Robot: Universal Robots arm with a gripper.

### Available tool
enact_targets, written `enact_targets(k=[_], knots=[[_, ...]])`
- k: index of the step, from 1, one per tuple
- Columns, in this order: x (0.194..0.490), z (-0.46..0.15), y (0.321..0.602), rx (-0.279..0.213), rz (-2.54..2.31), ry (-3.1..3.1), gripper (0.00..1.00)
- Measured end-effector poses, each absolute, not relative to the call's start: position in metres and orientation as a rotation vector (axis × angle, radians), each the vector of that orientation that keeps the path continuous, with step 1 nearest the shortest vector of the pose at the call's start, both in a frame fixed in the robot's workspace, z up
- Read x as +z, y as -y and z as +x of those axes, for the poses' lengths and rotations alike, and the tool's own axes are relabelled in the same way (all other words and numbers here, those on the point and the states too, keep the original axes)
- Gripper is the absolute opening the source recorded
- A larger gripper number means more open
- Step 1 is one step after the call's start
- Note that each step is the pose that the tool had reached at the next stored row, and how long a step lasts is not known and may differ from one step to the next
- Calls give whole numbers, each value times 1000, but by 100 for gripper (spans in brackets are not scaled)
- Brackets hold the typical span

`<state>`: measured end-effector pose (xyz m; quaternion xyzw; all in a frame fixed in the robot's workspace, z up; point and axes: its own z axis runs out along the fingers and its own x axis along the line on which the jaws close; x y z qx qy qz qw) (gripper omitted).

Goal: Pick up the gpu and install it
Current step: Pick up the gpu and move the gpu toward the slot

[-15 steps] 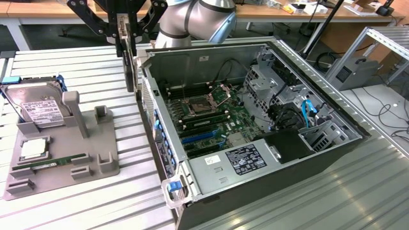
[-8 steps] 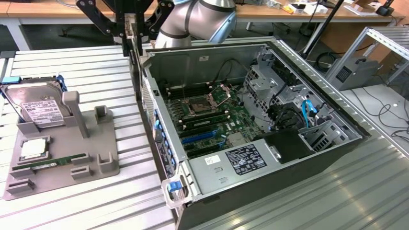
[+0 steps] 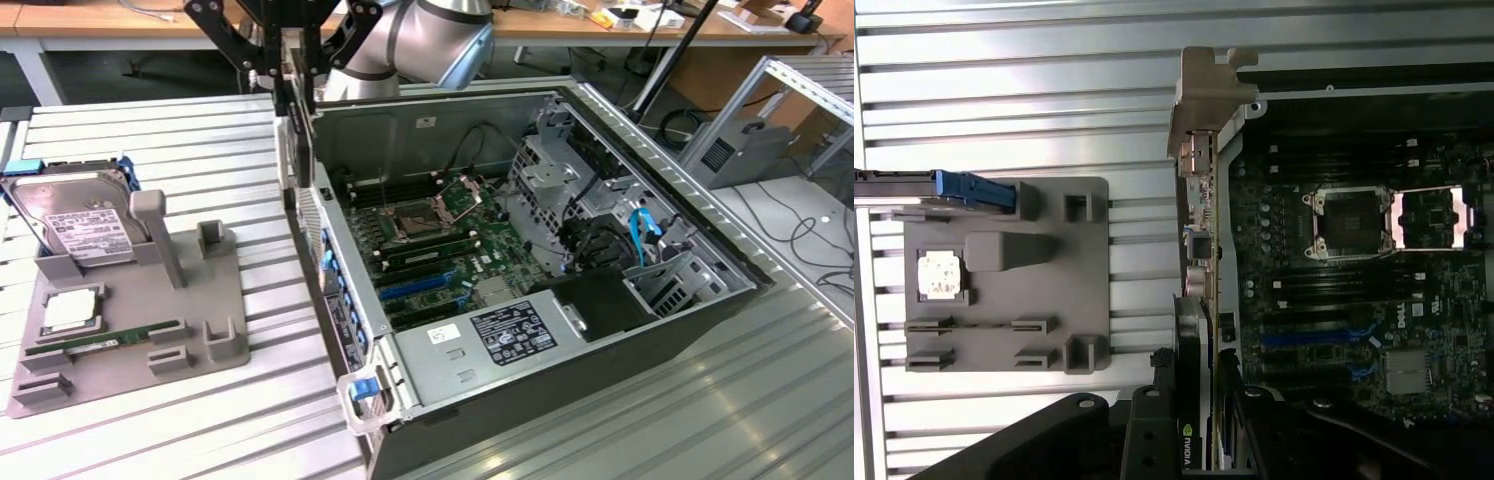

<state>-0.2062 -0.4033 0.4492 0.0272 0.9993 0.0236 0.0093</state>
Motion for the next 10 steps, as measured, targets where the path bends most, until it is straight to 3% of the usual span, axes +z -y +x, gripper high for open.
enact_targets(k=[10], knots=[[449,-193,403,74,85,-3121,27]])
